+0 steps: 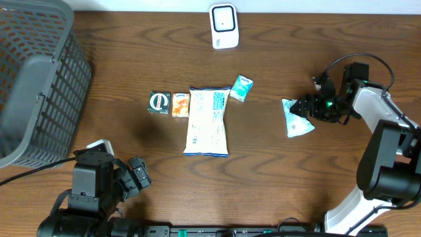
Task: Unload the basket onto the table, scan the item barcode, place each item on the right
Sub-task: 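Lower the right gripper and grasp the wipes pack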
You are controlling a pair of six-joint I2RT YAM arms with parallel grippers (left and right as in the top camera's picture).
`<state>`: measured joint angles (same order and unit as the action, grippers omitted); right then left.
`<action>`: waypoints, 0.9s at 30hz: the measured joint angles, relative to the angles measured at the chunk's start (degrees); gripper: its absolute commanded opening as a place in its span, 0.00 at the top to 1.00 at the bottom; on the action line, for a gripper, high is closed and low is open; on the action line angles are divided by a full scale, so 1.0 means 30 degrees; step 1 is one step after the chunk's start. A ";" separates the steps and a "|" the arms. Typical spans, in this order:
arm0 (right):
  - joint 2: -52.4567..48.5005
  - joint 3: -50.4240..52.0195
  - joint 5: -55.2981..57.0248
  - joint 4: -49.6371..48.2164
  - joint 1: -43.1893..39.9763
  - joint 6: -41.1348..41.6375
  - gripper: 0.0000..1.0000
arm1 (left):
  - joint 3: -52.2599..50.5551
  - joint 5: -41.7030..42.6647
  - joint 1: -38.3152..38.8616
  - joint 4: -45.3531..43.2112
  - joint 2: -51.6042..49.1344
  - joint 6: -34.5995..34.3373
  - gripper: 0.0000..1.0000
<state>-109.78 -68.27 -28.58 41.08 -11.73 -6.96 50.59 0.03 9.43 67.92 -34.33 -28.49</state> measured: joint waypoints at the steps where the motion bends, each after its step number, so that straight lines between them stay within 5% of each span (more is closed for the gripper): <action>1: -0.0175 0.0007 0.0000 0.0000 0.0000 -0.0007 0.22 | 0.0000 0.0000 0.0000 0.0007 0.0000 0.0000 0.02; 8: -0.0736 0.0007 -0.0444 0.0007 -0.0051 -0.0160 0.57 | 0.0000 0.0000 0.0000 0.0000 0.0000 0.0000 0.02; 12: -0.0954 0.0015 -0.0896 0.0204 -0.0051 -0.0160 0.89 | 0.0000 -0.0007 0.0000 0.0000 0.0000 0.0000 0.02; 17: -0.1013 -0.0051 -0.1421 0.0452 -0.0036 -0.0124 0.99 | 0.0000 0.0000 0.0000 0.0007 0.0000 0.0000 0.03; 27: -0.0532 -0.1020 0.0546 0.1603 0.1268 0.0175 0.99 | 0.0000 -0.0007 0.0000 0.0000 0.0000 0.0000 0.02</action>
<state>-111.37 -71.33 -26.94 45.89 -7.92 -6.44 50.59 0.01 9.43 67.92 -34.33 -28.49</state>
